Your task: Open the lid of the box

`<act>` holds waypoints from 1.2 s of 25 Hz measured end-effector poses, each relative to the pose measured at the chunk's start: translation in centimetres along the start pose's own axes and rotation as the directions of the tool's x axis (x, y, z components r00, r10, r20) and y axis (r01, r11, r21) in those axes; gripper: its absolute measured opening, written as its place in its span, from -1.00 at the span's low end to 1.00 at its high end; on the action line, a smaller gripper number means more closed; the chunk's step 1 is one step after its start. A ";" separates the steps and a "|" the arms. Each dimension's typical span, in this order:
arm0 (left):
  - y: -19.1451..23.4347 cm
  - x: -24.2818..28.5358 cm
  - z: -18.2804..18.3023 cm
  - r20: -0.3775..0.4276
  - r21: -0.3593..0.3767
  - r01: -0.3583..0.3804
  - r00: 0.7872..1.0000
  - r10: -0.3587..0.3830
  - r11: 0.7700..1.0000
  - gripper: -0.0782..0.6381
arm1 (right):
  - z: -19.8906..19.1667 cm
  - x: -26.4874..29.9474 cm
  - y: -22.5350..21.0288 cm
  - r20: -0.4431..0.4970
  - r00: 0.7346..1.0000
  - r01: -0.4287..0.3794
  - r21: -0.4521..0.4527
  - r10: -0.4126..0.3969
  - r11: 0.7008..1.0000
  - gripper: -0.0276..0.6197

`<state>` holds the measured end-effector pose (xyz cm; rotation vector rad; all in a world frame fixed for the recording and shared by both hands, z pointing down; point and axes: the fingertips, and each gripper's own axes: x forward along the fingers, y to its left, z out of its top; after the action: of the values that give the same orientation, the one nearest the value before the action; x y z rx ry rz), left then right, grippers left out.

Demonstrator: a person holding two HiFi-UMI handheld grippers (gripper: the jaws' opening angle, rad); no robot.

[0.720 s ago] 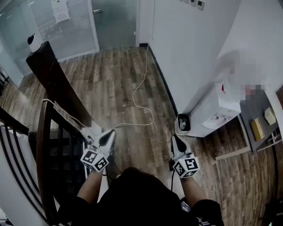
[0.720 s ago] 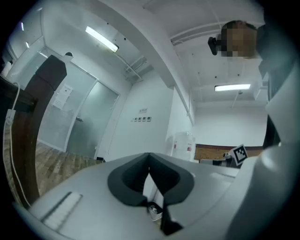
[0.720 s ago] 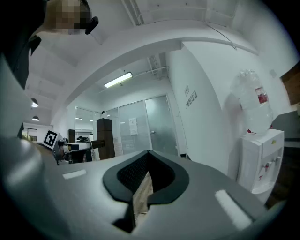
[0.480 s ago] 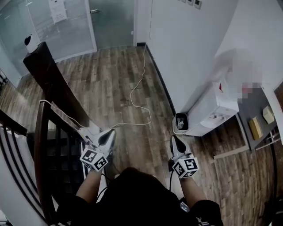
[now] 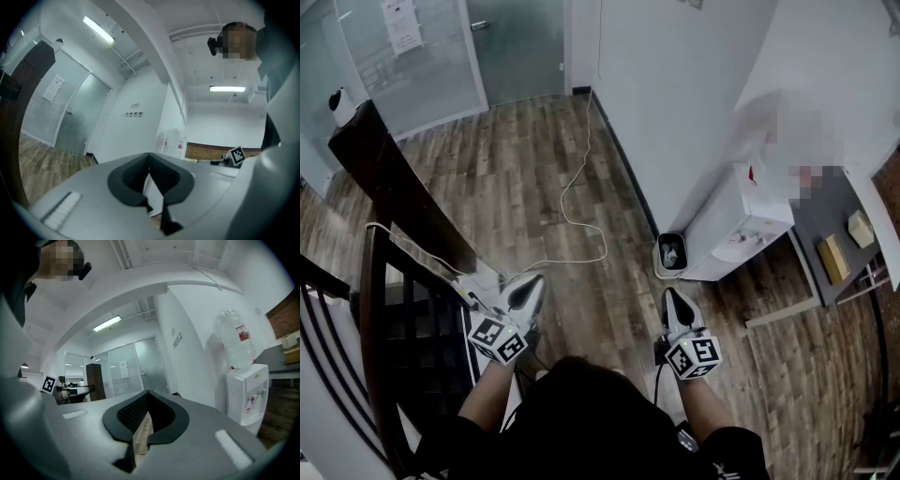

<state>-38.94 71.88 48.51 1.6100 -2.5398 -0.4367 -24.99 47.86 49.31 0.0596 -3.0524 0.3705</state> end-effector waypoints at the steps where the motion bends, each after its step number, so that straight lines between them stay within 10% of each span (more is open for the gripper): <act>1: -0.5 0.6 -0.2 -0.003 0.001 0.014 1.000 -0.014 1.000 -0.78 | 0.1 -0.6 -0.8 0.008 1.000 0.018 0.006 -0.018 1.000 -0.91; 14: -13.4 12.7 -4.4 -0.058 -0.019 0.322 0.945 -0.322 0.947 -0.78 | 2.6 -13.0 -11.3 0.109 0.955 0.275 0.031 -0.277 0.961 -0.91; 30: -30.1 19.8 -10.3 -0.167 -0.097 0.648 0.738 -0.654 0.755 -0.78 | 1.5 -28.0 -16.3 0.173 0.787 0.584 0.099 -0.592 0.806 -0.91</act>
<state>-18.94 40.12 48.17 2.3767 -1.7457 -0.3423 3.58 32.51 49.80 1.0865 -2.9848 0.3891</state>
